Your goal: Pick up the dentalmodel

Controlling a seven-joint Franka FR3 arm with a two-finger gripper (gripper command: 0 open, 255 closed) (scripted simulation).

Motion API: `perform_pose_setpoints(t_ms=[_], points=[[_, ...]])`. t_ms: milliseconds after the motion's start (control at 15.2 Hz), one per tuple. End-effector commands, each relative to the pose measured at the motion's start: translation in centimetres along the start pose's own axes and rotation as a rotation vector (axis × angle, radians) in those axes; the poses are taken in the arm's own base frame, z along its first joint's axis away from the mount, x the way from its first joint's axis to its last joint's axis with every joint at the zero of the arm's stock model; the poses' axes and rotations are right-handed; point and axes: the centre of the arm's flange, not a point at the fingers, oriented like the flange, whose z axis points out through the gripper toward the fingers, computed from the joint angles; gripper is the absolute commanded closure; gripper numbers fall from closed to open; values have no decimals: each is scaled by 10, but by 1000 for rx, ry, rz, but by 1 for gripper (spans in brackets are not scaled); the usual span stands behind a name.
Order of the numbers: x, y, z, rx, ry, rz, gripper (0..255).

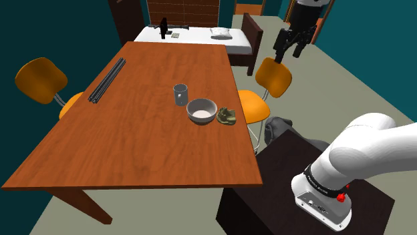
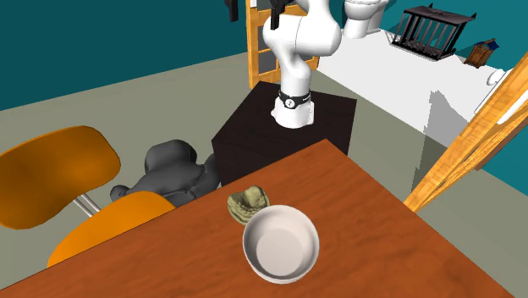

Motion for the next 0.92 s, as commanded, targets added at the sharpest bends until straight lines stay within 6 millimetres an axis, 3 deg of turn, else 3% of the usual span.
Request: perform_pose_setpoints(t_ms=[0,858], points=[[0,0,0,0,0,0,0],[85,-44,146,18,-53,-90,0]])
